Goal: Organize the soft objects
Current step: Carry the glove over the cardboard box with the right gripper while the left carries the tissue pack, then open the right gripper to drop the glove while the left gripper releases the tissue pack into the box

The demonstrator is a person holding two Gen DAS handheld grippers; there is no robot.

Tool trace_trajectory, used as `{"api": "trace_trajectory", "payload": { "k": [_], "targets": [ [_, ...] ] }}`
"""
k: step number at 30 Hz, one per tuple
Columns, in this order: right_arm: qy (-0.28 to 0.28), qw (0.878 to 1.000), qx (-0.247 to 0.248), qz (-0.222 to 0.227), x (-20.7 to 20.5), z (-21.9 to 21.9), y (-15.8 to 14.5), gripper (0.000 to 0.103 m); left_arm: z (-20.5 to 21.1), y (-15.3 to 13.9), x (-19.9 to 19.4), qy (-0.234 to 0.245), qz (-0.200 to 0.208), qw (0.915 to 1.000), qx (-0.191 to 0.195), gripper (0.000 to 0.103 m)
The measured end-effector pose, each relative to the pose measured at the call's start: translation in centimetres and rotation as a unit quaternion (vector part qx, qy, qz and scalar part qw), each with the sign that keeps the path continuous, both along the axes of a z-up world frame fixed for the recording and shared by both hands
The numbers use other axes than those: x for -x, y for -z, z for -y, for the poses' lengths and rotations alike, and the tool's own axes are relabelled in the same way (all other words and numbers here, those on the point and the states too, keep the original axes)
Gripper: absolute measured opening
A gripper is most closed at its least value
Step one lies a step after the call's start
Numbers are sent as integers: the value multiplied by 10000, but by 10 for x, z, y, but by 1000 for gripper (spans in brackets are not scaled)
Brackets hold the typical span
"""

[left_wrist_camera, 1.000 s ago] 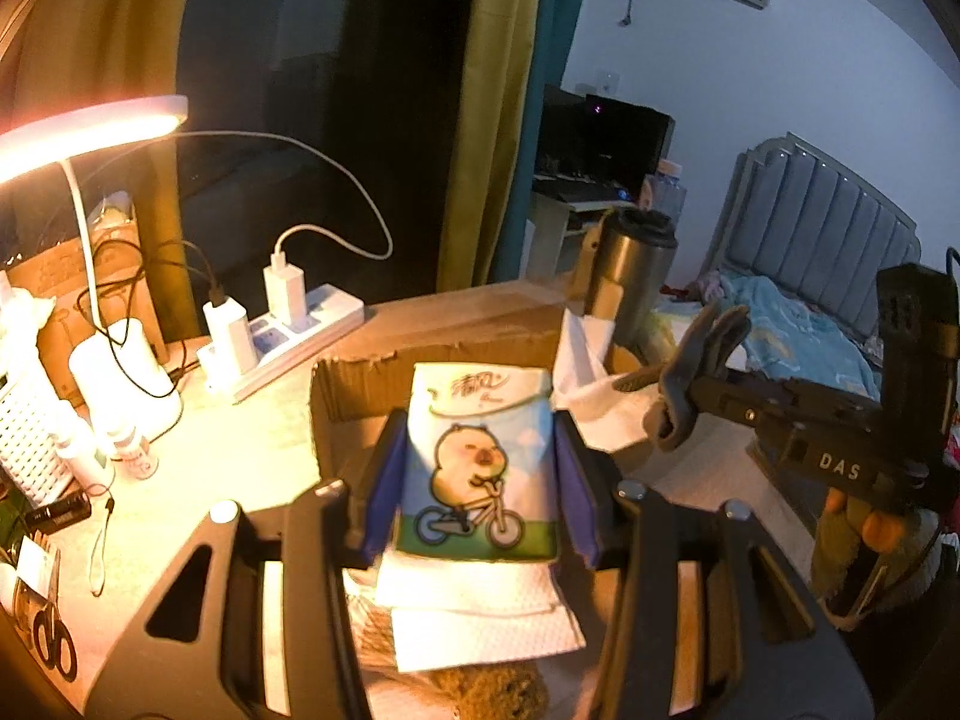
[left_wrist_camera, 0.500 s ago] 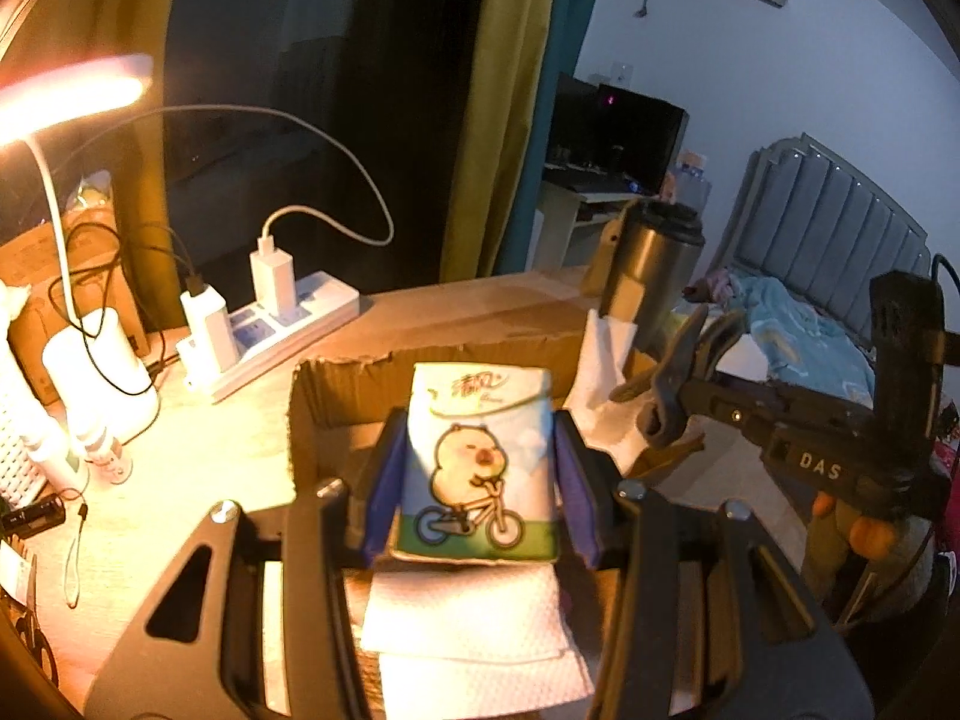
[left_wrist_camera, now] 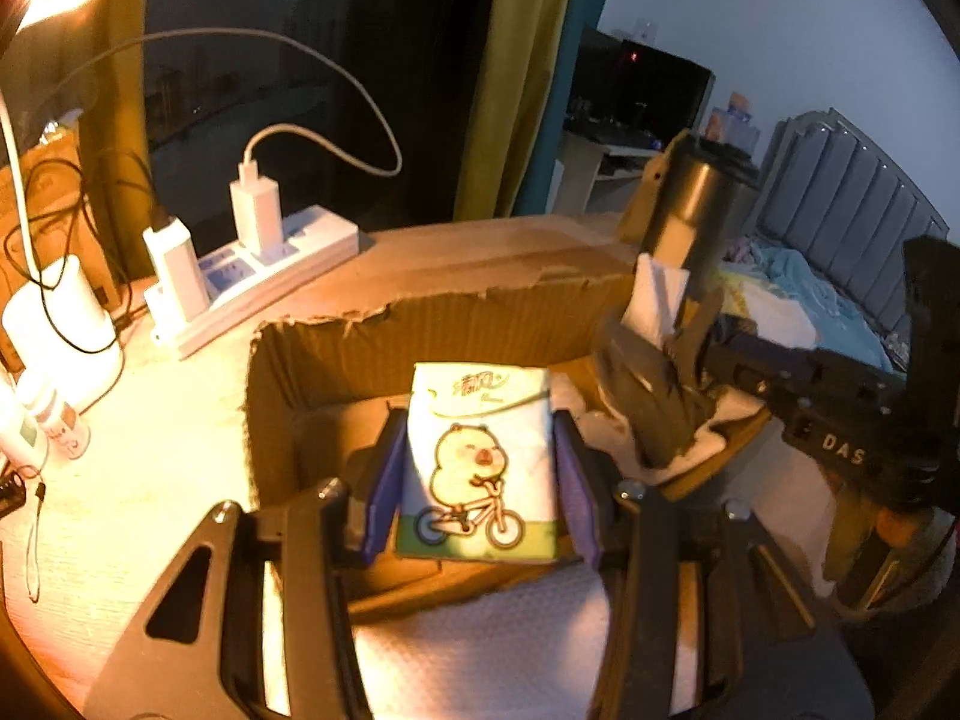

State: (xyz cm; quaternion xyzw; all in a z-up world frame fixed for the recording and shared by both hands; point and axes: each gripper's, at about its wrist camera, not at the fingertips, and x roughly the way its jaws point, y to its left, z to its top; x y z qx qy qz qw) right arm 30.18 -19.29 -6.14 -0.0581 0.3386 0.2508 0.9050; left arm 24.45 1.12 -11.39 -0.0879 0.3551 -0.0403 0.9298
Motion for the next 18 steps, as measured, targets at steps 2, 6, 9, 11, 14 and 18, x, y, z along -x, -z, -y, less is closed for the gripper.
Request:
{"api": "trace_trajectory", "payload": {
  "k": [2, 6, 9, 11, 14, 18],
  "targets": [
    [12, 9999, 2, 123, 2, 0, -3, 44, 1, 5, -3, 10, -60, 10000, 1, 48],
    [39, 9994, -97, 318, 6, 3, -10, 52, 3, 13, -8, 28, -174, 9998, -11, 48],
    [-2, 9984, -312, 472, 10, 8, -17, 53, 4, 18, -10, 39, -237, 9997, -13, 48],
    [121, 9977, -348, 575, 9, 12, -20, 55, 4, 19, -11, 28, -245, 9997, -48, 48],
    [372, 9988, -83, 295, -8, 12, -6, 63, 6, 19, -13, 61, -258, 9996, -64, 48],
    [510, 9983, 15, -283, -29, 13, 22, 63, 7, 19, -17, 84, -291, 9995, -100, 48]
  ]
}}
